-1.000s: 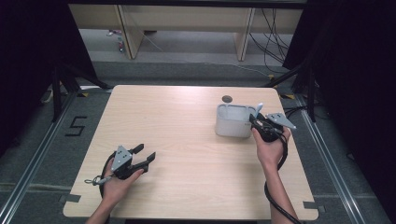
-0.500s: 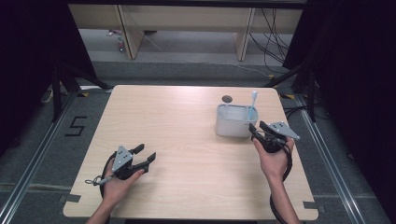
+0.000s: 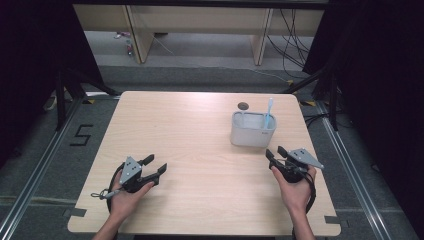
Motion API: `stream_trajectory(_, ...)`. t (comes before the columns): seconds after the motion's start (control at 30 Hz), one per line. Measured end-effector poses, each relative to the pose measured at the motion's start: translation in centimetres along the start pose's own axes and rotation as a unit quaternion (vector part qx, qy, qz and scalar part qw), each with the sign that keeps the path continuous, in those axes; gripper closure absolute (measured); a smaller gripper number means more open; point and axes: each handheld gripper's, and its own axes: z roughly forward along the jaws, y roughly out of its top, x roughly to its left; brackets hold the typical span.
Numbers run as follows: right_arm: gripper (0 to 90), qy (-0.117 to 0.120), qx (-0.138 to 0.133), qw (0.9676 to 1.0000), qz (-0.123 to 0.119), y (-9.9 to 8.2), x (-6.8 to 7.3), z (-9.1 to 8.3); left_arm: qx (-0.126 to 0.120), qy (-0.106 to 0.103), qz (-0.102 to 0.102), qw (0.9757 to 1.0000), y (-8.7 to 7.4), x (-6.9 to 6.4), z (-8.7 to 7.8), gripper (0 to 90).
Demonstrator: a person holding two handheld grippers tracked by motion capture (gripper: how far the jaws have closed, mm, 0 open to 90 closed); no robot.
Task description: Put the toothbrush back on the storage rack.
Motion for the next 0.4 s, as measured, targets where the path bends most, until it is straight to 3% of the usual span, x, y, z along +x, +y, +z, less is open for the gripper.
stream_trajectory(0.1,49.8,0.005,0.006,1.0,0.003,-1.0,0.1,-0.2,0.0,0.0,0.001,1.0,0.0,0.0,0.0,38.0)
stream_trajectory(0.17,50.0,0.002,0.006,0.9999,-0.015,-1.6,-0.2,-0.4,0.002,-0.002,0.004,1.0,0.0,0.0,0.0,38.1)
stream_trajectory(0.2,50.1,0.001,0.01,0.9999,-0.002,-1.8,-0.1,-0.4,0.002,-0.002,0.004,1.0,0.0,0.0,0.0,38.1)
stream_trajectory(0.27,50.1,0.002,0.002,0.9999,-0.014,-2.0,-0.3,-0.3,0.001,-0.004,0.006,1.0,0.0,0.0,0.0,38.1)
stream_trajectory(0.33,50.1,0.004,0.011,0.9999,0.005,-2.1,-0.2,-0.5,-0.01,-0.007,0.004,0.9999,-0.1,-0.1,0.1,38.1)
stream_trajectory(0.4,50.1,0.007,0.004,1.0,0.003,-2.2,-0.3,-0.4,-0.008,-0.007,0.005,0.9999,-0.1,-0.1,0.1,38.1)
